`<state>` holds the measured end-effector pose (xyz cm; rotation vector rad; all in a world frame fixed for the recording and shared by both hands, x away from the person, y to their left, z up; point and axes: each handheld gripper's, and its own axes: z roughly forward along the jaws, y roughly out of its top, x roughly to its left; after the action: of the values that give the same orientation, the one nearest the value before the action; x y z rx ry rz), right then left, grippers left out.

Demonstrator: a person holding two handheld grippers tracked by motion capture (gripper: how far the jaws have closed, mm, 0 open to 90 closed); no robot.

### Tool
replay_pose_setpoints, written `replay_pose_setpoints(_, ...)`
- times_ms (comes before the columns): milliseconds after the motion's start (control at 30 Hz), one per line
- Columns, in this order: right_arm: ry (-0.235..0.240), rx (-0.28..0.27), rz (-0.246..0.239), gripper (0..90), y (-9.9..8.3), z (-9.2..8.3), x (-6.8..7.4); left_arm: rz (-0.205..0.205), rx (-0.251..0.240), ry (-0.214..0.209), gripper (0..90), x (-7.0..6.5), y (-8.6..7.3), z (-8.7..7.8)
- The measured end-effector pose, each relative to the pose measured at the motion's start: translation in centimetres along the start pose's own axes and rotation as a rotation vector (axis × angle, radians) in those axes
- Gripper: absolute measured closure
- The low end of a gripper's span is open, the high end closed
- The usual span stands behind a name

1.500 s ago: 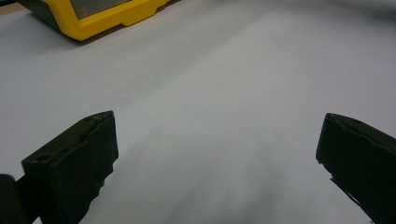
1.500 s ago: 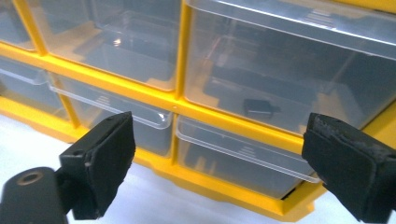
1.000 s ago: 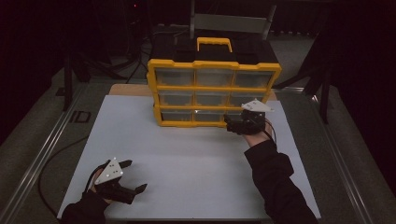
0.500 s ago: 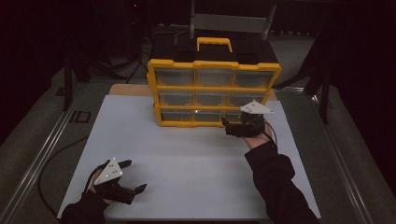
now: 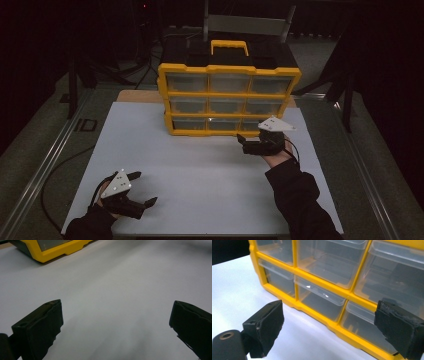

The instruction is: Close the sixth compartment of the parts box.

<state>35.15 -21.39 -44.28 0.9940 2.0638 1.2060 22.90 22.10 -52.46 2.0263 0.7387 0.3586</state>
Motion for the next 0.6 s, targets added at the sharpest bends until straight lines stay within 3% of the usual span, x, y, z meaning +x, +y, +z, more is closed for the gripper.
replay_pose_setpoints(167,0.029,-0.002,-0.014,9.2,-0.8,-0.4,0.2,0.0,0.003,-0.001,0.3,0.0,0.0,0.1)
replay_pose_setpoints(400,0.065,0.002,0.007,9.3,-2.0,-0.7,0.3,0.0,0.002,-0.001,0.3,0.0,0.0,0.0)
replay_pose_setpoints(600,0.065,0.007,-0.005,9.3,-3.3,-0.9,0.4,-0.001,0.003,0.0,0.3,0.0,0.0,0.0)
